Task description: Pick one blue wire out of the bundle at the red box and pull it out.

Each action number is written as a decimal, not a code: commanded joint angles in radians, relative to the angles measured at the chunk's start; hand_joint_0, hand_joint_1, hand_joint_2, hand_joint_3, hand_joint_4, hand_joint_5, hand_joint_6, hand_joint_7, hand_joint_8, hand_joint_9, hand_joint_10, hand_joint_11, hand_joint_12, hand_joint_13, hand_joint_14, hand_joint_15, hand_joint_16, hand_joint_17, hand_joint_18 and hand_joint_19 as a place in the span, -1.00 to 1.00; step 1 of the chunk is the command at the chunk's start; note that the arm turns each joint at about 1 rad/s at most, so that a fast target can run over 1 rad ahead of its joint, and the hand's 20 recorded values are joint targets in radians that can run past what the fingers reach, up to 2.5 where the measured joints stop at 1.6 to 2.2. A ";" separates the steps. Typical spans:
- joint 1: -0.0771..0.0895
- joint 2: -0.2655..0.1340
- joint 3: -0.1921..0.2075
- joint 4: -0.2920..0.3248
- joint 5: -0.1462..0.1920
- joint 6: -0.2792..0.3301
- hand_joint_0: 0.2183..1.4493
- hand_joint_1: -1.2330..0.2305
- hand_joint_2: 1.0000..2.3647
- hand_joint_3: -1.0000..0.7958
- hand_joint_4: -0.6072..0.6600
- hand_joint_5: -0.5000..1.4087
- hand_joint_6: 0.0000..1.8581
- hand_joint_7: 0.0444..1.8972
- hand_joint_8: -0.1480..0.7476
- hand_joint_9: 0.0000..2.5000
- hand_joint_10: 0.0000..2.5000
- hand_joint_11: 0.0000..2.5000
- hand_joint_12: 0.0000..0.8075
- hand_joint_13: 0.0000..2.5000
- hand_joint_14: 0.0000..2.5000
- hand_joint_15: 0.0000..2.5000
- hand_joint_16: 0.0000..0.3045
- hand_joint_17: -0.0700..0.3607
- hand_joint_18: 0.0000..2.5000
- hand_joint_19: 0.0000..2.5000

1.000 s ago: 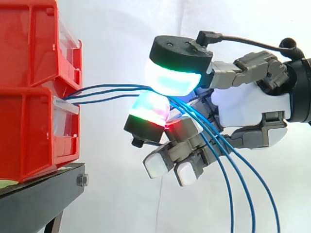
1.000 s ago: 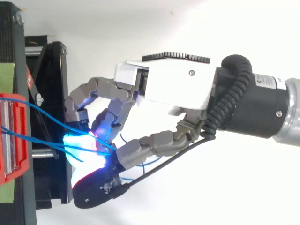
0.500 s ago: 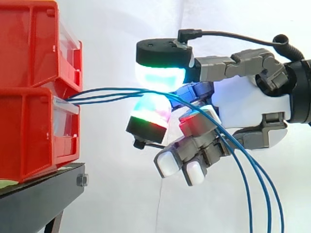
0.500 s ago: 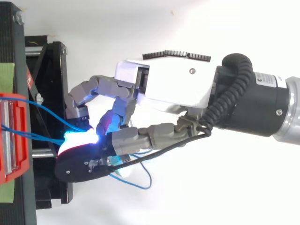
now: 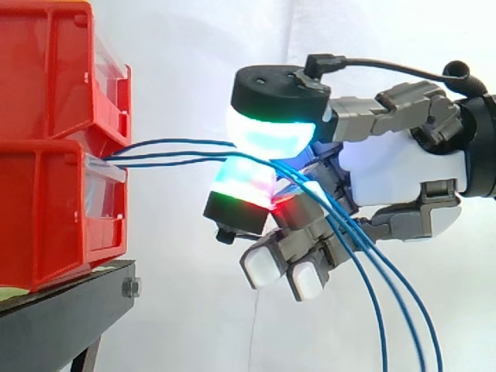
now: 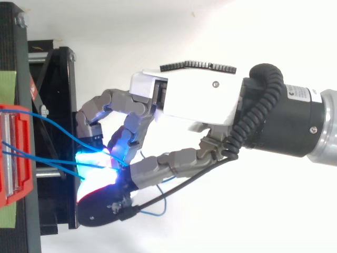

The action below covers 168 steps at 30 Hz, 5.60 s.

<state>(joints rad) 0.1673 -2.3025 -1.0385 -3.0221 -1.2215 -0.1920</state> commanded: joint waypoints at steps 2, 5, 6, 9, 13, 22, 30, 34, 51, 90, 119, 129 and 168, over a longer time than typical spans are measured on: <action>0.000 0.000 0.000 0.000 -0.001 0.000 -0.28 -0.50 -1.00 -0.42 0.39 -0.64 -0.06 0.13 0.25 -0.11 -0.98 -0.21 0.15 -0.27 -0.99 -0.69 -0.64 -0.10 -0.28 -0.60; 0.000 0.000 0.000 0.000 -0.001 0.000 -0.28 -0.49 -1.00 -0.44 0.41 -0.64 -0.06 0.13 0.25 -0.12 -0.98 -0.22 0.14 -0.28 -0.99 -0.69 -0.64 -0.10 -0.29 -0.62; 0.000 0.000 0.000 0.000 -0.001 0.000 -0.29 -0.49 -1.00 -0.44 0.41 -0.64 -0.06 0.13 0.24 -0.12 -0.98 -0.23 0.14 -0.28 -0.99 -0.69 -0.64 -0.10 -0.29 -0.62; 0.000 0.000 0.000 0.000 -0.001 0.000 -0.40 -0.48 -1.00 -0.44 0.43 -0.63 -0.07 0.13 0.24 -0.12 -0.98 -0.24 0.14 -0.28 -0.99 -0.69 -0.64 -0.10 -0.29 -0.61; 0.000 0.000 0.000 0.000 0.002 0.000 -0.57 -0.16 -1.00 -0.44 0.41 -0.57 -0.17 0.19 0.26 -0.07 -0.99 -0.36 0.19 -0.25 -0.99 -0.69 -0.61 -0.05 -0.27 -0.59; -0.002 0.000 0.000 0.000 -0.001 0.002 -0.42 -0.15 -0.97 -0.18 0.35 -0.54 -0.33 0.37 0.24 -0.04 -0.98 -0.40 0.16 -0.25 -0.99 -0.67 -0.63 -0.09 -0.28 -0.54; -0.005 0.000 0.000 -0.001 -0.001 0.002 -0.46 -0.26 -0.98 -0.17 0.37 -0.57 -0.28 0.24 0.23 -0.09 -0.98 -0.38 0.17 -0.26 -0.99 -0.67 -0.62 -0.07 -0.29 -0.55; -0.003 0.000 0.000 0.003 -0.001 -0.001 -0.48 -0.07 -0.99 -0.34 0.39 -0.52 -0.38 0.41 0.22 -0.05 -0.98 -0.44 0.15 -0.25 -0.99 -0.68 -0.62 -0.08 -0.29 -0.54; -0.009 -0.002 0.000 -0.027 0.007 -0.107 -0.43 -0.29 -0.98 -0.18 0.34 -0.57 -0.33 0.31 0.21 -0.12 -0.98 -0.39 0.17 -0.27 -0.99 -0.68 -0.63 -0.09 -0.31 -0.56; -0.022 0.000 0.143 -0.238 0.008 -0.354 -0.34 -0.43 -0.97 -0.13 0.25 -0.67 -0.08 0.05 0.18 -0.25 -0.98 -0.33 0.14 -0.33 -0.99 -0.69 -0.63 -0.09 -0.35 -0.59; -0.023 0.002 0.179 -0.256 0.224 -0.658 -0.33 -0.43 -0.97 -0.14 0.26 -0.67 -0.07 0.03 0.18 -0.25 -0.98 -0.34 0.14 -0.33 -0.99 -0.69 -0.63 -0.09 -0.35 -0.59; -0.020 0.000 0.190 -0.279 0.327 -0.673 -0.33 -0.43 -0.97 -0.15 0.25 -0.67 -0.08 0.04 0.18 -0.25 -0.98 -0.34 0.14 -0.33 -0.99 -0.69 -0.63 -0.09 -0.35 -0.59; -0.009 0.002 0.190 -0.383 0.220 -0.354 -0.38 -0.39 -0.98 -0.18 0.30 -0.67 -0.09 0.05 0.19 -0.26 -0.98 -0.34 0.15 -0.34 -0.99 -0.69 -0.63 -0.08 -0.36 -0.58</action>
<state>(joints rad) 0.1587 -2.3013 -0.8483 -3.3939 -0.9931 -0.5888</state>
